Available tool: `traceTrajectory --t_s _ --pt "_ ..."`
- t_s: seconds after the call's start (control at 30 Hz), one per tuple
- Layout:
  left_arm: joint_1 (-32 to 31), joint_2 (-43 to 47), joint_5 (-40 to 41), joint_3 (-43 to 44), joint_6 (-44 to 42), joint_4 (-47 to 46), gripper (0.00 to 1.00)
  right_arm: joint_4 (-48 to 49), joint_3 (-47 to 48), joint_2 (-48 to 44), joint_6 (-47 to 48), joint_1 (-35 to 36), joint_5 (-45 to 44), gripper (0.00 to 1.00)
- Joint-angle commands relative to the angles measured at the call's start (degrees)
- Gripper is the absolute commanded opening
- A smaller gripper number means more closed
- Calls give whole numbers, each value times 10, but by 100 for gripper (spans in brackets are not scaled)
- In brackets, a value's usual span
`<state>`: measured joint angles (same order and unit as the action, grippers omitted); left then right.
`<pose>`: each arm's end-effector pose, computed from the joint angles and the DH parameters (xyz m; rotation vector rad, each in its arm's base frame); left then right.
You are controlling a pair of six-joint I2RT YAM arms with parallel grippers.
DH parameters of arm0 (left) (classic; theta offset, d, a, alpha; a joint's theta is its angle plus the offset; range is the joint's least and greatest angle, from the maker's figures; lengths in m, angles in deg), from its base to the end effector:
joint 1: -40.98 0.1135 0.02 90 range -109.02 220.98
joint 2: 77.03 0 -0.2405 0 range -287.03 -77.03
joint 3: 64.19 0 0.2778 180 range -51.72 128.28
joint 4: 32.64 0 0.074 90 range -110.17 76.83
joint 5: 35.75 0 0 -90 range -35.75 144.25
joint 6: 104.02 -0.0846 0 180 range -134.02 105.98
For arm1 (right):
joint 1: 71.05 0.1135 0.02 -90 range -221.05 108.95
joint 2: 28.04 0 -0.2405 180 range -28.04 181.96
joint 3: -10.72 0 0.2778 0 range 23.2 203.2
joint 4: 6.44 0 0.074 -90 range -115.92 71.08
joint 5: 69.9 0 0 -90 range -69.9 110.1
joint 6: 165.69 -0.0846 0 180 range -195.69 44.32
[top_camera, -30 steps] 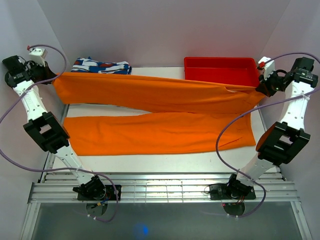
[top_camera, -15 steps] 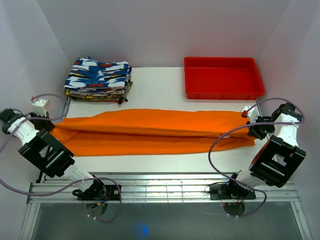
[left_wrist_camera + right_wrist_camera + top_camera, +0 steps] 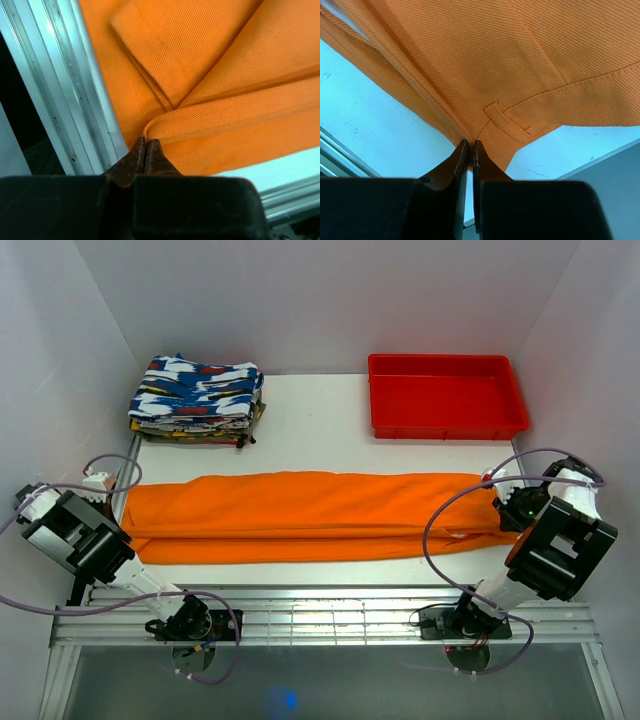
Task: Fold and stack the trousers
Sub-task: Fold the trousers
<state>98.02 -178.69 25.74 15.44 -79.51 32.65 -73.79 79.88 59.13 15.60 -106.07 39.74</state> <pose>0.2151 0.2575 0.0967 0.2126 2.6619 -0.2714 0.2495 -0.1401 0.1146 -1.3364 2.4575 0.1175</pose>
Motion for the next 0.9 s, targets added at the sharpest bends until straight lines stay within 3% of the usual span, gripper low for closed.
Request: traceTrajectory --t_s 0.0,0.23,0.33,0.43,0.5,0.6,0.77,0.8,0.87 --pt "-8 4 -6 148 19 -57 0 58 54 3 2 -14 -76 8" --pt "-62 -10 -58 340 131 -60 0 54 68 11 -3 -13 -69 8" --pt "-58 5 -70 359 130 -81 0 36 66 4 4 -13 -63 8" --pt "-28 55 -97 292 29 -68 0 32 41 -13 24 -13 -68 8" --pt "-7 93 -86 193 -74 -50 0 35 26 -25 42 -14 -76 8" --pt "18 117 -49 62 -163 -36 0 37 2 -33 48 -14 -85 8" --pt "25 121 11 -57 -175 -55 1 33 -12 -34 62 -13 -104 8" --pt "24 121 13 -72 -174 -54 13 33 -11 -33 64 -13 -112 8" --pt "25 125 1 -71 -182 -27 23 30 -8 -29 69 -14 -121 8"
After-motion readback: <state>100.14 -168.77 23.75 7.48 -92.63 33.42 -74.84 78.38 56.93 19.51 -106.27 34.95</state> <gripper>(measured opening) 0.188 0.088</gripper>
